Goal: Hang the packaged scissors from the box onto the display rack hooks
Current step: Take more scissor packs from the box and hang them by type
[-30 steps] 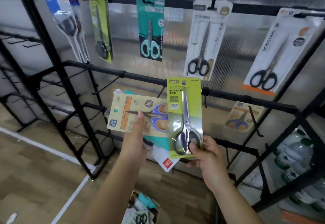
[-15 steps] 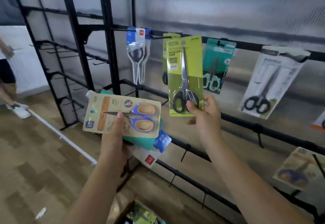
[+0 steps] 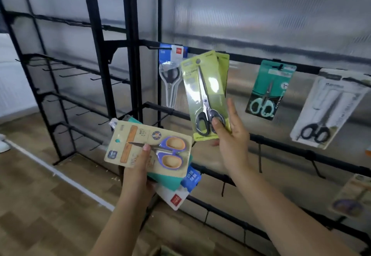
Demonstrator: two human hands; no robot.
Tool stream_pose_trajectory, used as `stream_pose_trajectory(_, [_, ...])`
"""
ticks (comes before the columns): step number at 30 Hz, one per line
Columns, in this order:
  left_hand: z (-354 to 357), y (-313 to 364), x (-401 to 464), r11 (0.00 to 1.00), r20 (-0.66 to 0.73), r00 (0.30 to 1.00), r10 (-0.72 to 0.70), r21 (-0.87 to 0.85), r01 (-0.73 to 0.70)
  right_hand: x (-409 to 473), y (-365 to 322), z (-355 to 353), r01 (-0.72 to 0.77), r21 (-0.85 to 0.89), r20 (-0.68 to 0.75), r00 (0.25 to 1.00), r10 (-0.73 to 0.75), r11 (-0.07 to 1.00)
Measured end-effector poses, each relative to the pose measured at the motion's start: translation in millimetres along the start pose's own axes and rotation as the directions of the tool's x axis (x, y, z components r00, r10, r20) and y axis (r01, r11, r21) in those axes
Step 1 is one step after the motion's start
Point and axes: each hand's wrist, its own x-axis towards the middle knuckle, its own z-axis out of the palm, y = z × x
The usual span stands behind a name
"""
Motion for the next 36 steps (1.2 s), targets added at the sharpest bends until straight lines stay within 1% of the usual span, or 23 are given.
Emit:
stream_pose_trajectory(4, [-11,9,15,1.000,0.030,1.000,0.001,-0.009,-0.001,1,4,12,-0.042,0.007,-0.109,0.993,0.043,0.999])
stream_pose_trajectory(6, [-15,12,24,1.000,0.020,1.000,-0.024,-0.011,0.024,3,6,16,-0.067,-0.026,-0.147,0.987,0.063,0.997])
stream_pose_trajectory(8, [-17,16,32,0.999,0.033,0.999,-0.037,0.002,0.037,7,7,21,-0.079,-0.079,-0.162,0.985,0.065,0.994])
stream_pose_trajectory(10, [-18,22,41,0.999,0.087,0.995,-0.045,0.008,0.045,19,5,27,-0.099,-0.136,-0.170,0.983,0.076,0.986])
stream_pose_trajectory(13, [-17,32,55,0.997,0.150,0.986,-0.069,-0.021,0.073,51,-2,37,-0.191,-0.225,-0.173,0.973,0.154,0.955])
stream_pose_trajectory(15, [-15,38,63,0.997,0.176,0.982,-0.070,-0.007,0.073,71,-8,42,-0.261,-0.245,-0.180,0.959,0.221,0.934])
stream_pose_trajectory(18, [-12,47,70,0.998,0.206,0.977,-0.057,-0.028,0.064,92,-13,47,-0.369,-0.194,-0.151,0.927,0.344,0.909])
stream_pose_trajectory(19, [-12,50,71,0.997,0.210,0.976,-0.062,-0.033,0.071,95,-13,48,-0.396,-0.205,-0.139,0.917,0.374,0.895])
stream_pose_trajectory(21, [-14,54,74,0.995,0.211,0.974,-0.079,-0.034,0.088,96,-10,50,-0.421,-0.327,-0.124,0.907,0.403,0.846])
stream_pose_trajectory(23, [-20,57,77,0.995,0.224,0.971,-0.080,-0.033,0.089,83,-4,55,-0.401,-0.465,-0.144,0.914,0.379,0.789])
stream_pose_trajectory(25, [-25,57,78,0.995,0.245,0.966,-0.083,-0.025,0.091,59,1,62,-0.346,-0.525,-0.130,0.936,0.328,0.778])
stream_pose_trajectory(26, [-27,57,79,0.995,0.256,0.963,-0.086,-0.019,0.094,43,3,66,-0.317,-0.539,-0.077,0.941,0.329,0.781])
stream_pose_trajectory(27, [-28,55,79,0.995,0.272,0.958,-0.090,-0.008,0.095,27,4,70,-0.304,-0.542,0.006,0.931,0.365,0.784])
stream_pose_trajectory(29, [-30,51,78,0.993,0.308,0.945,-0.111,0.008,0.114,-3,6,78,-0.332,-0.474,0.194,0.865,0.464,0.816])
stream_pose_trajectory(30, [-31,48,77,0.991,0.323,0.937,-0.133,0.010,0.137,-15,10,80,-0.367,-0.400,0.247,0.839,0.484,0.840])
stream_pose_trajectory(31, [-32,44,77,0.987,0.337,0.929,-0.156,0.017,0.160,-24,18,78,-0.395,-0.334,0.250,0.838,0.485,0.856])
stream_pose_trajectory(34, [-32,33,73,0.977,0.357,0.910,-0.211,0.068,0.200,-43,33,71,-0.457,-0.226,0.096,0.869,0.486,0.861])
stream_pose_trajectory(36, [-30,25,70,0.972,0.354,0.905,-0.237,0.083,0.222,-51,42,60,-0.504,-0.122,0.005,0.861,0.508,0.855])
